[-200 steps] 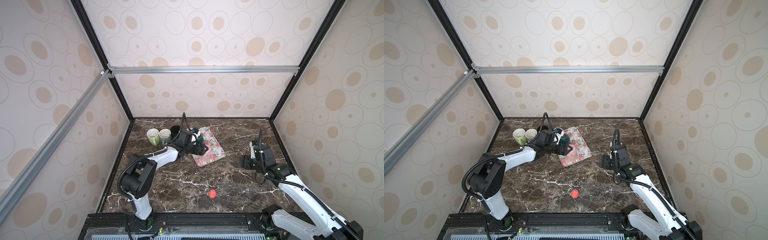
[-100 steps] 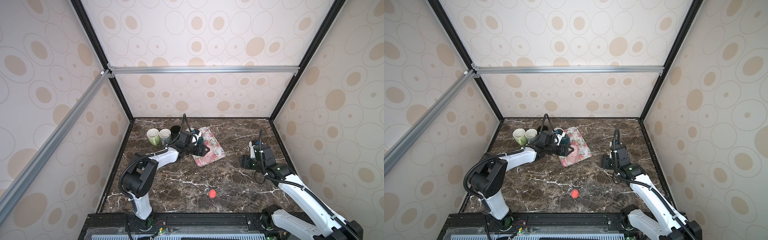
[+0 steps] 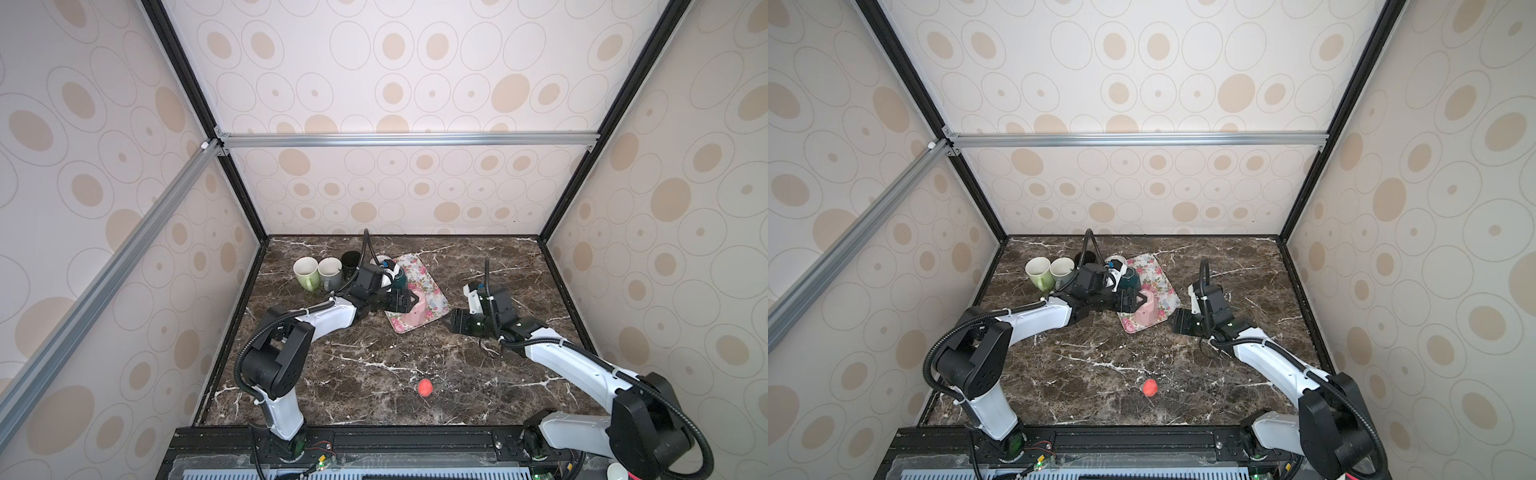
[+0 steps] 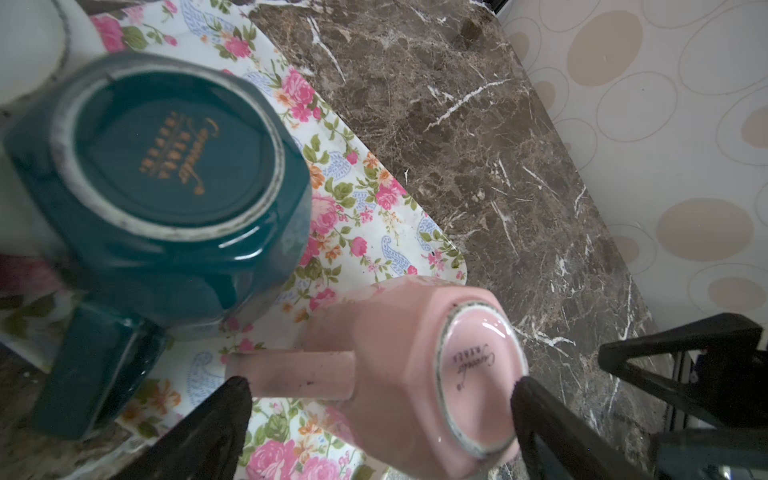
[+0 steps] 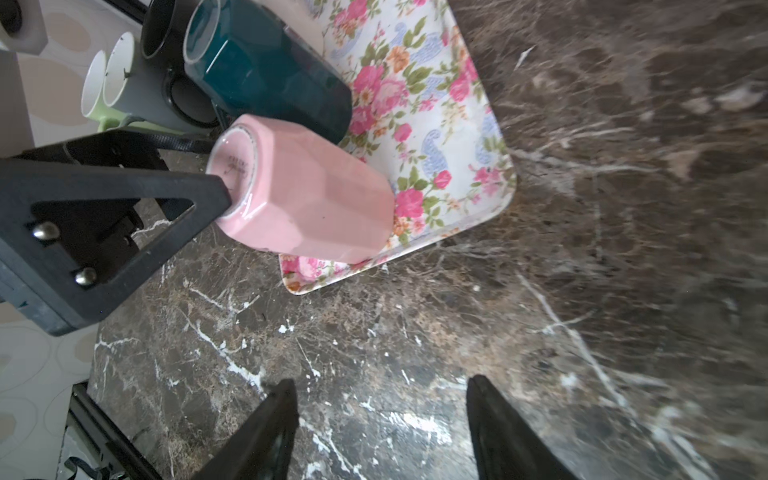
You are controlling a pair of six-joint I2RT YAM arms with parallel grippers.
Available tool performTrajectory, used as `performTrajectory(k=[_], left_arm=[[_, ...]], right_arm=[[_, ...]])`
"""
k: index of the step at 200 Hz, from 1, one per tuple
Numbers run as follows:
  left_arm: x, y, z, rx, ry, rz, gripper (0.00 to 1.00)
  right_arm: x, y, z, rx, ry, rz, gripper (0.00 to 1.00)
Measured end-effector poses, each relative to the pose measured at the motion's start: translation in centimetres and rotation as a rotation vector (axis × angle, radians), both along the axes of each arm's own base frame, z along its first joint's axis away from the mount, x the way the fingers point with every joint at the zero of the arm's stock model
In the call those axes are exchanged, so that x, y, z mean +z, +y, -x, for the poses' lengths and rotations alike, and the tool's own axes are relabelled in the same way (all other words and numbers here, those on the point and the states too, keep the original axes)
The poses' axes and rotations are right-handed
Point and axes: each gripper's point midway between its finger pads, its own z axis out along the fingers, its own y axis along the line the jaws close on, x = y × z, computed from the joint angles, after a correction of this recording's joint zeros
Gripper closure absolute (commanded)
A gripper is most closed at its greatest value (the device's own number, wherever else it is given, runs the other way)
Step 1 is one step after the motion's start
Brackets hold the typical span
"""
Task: Turn the mug right side up
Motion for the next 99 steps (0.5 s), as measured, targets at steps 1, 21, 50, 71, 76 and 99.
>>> performTrajectory(k=[1, 21, 50, 71, 76, 99], left_arm=[[0.0, 0.0, 0.0, 0.001, 0.000, 0.000, 0.02], [0.2, 0.4, -0.4, 0.034, -0.011, -0.008, 0.02], [0.0, 1.3, -1.2, 0.102, -0.024, -0.037, 0.02], [-0.1, 2.3, -1.7, 0.162, -0.039, -0.062, 0.02], [0.0, 2.6, -1.8, 0.177, -0.045, -0.068, 0.02], [0.3, 3.8, -2.1, 0.240, -0.073, -0.105, 0.02]], right_arm=[[-0.1, 0.1, 0.0, 0.001, 0.001, -0.002, 0.35], [-1.2, 1.5, -0.1, 0.023, 0.024, -0.013, 0.36], [-2.1, 2.5, -0.2, 0.030, 0.037, -0.020, 0.36], [-2.1, 2.5, -0.4, 0.026, 0.036, -0.019, 0.36], [-2.0, 2.5, -0.5, 0.026, 0.034, -0.020, 0.36], [-1.9, 2.5, -0.6, 0.023, 0.030, -0.019, 0.37]])
